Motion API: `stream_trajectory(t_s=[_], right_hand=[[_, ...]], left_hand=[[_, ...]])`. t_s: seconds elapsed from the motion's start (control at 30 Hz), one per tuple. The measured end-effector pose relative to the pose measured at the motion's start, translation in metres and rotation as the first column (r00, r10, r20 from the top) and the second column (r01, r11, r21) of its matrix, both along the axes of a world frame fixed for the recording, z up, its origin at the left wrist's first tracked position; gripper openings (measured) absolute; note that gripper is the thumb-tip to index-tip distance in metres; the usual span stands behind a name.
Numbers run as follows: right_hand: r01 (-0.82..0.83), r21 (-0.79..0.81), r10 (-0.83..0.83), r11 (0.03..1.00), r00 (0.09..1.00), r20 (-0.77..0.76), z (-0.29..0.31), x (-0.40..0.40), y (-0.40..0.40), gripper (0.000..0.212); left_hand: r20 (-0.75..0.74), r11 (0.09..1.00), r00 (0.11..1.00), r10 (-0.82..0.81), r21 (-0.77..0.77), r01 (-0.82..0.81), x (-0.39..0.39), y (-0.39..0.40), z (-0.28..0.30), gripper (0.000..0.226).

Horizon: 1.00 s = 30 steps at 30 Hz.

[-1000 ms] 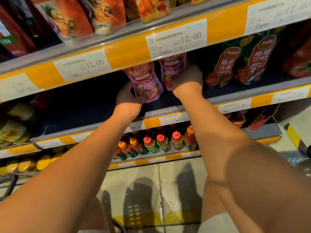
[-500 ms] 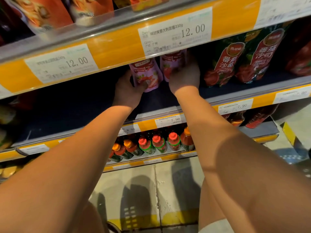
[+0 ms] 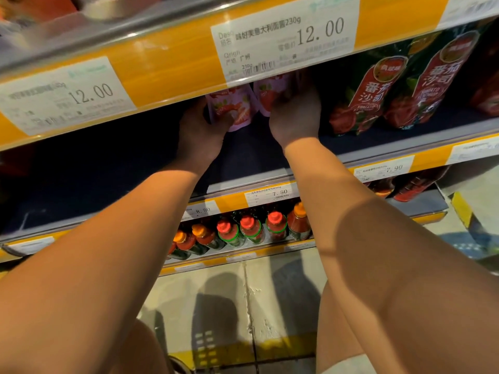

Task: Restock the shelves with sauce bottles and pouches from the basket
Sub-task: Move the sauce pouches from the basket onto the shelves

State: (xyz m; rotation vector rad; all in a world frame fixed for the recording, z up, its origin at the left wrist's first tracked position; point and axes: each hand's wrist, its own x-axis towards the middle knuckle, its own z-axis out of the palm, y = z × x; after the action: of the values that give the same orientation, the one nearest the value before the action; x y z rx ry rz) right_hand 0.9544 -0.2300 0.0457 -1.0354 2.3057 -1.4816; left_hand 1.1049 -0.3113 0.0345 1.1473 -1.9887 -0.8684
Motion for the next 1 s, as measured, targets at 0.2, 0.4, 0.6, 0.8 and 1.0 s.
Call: stream_trajectory(t_s=[0.2,0.4,0.6,0.8,1.0], right_hand=[[-0.005,-0.039,0.007,0.999,0.998,0.057,-0.001,-0.001,-0.005,0.060],[-0.009,-0.012,0.010,1.000,0.995,0.099,0.003,0.003,-0.004,0.059],[0.014,0.253,-0.035,0.967,0.996,0.079,0.007,-0.003,0.000,0.048],[-0.041,0.283,-0.031,0.958,0.970,0.243,0.028,0.007,0.019,0.015],[-0.206,0.172,0.127,0.963,0.916,0.381,0.037,0.042,0.045,0.017]], left_hand=[[0.006,1.000,1.000,0.013,0.001,-0.013,-0.005,-0.005,-0.001,0.051],[0.041,0.999,0.999,0.024,0.023,-0.025,-0.004,-0.005,-0.001,0.053],[0.036,0.996,0.997,0.064,0.066,-0.067,0.001,-0.006,-0.001,0.063],[-0.023,0.987,1.000,0.011,0.161,-0.007,0.024,0.010,0.002,0.045],[0.136,0.970,0.991,0.013,0.238,-0.046,0.052,0.032,0.017,0.059]])
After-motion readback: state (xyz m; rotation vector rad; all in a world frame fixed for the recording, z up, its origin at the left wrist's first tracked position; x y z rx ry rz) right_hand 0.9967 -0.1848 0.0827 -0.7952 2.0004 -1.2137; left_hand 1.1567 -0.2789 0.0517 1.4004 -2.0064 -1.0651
